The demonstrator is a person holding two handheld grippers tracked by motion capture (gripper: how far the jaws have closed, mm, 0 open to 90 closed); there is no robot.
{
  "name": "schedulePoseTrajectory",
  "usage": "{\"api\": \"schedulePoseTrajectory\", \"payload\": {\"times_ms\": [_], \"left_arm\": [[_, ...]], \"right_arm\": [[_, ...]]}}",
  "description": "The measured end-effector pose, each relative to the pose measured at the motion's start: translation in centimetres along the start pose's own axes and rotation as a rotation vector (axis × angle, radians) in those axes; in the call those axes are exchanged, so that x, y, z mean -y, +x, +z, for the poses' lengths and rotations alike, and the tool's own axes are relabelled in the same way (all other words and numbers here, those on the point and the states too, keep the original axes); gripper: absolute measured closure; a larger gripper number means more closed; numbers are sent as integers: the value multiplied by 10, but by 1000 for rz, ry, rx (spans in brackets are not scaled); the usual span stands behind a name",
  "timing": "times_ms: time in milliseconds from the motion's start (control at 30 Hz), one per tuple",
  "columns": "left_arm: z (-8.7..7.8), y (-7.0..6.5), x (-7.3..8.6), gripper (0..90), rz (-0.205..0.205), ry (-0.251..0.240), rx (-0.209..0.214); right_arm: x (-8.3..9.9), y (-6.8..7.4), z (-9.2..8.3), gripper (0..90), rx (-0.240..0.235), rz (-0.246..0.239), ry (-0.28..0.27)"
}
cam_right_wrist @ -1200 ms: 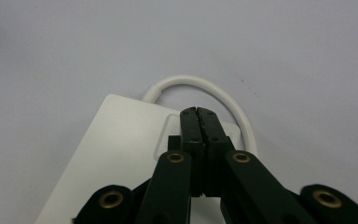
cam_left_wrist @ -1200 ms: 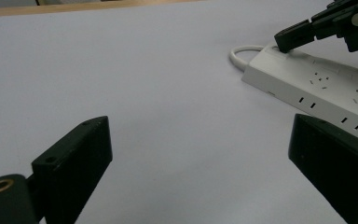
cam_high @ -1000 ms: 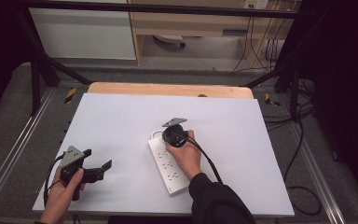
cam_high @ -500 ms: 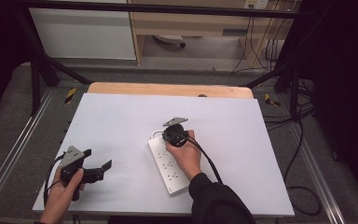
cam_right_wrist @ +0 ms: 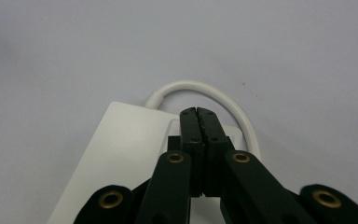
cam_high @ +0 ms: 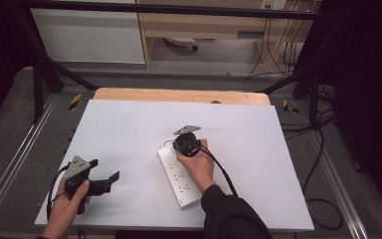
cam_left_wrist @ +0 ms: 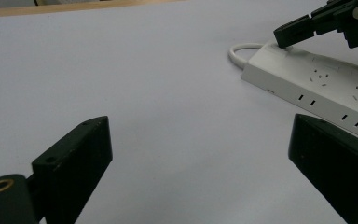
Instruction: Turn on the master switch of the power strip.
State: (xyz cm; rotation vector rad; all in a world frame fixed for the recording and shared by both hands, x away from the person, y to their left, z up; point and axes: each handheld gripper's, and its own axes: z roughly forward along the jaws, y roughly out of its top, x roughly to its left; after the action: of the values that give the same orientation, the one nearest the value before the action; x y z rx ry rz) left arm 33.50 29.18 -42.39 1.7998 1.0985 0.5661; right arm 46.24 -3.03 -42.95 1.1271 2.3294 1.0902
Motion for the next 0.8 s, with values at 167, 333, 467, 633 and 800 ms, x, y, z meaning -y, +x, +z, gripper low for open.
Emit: {"api": "schedulePoseTrajectory", "payload": {"times_ms": [167, 333, 467, 633, 800], "left_arm": [[0, 0, 0, 61, -1, -1, -1], [0, 0, 0, 61, -1, 0, -2], [0, 1, 0, 61, -2, -1, -2], [0, 1, 0, 61, -2, -2, -3], [0, 1, 0, 61, -3, -3, -2]], "right_arm": [[0, 0, 0, 900, -3, 5, -3], [1, -1, 0, 900, -6, 13, -7], [1, 0, 1, 900, -11, 18, -8], [0, 0, 1, 900, -15, 22, -11], [1, 2, 1, 900, -19, 23, -15]]}}
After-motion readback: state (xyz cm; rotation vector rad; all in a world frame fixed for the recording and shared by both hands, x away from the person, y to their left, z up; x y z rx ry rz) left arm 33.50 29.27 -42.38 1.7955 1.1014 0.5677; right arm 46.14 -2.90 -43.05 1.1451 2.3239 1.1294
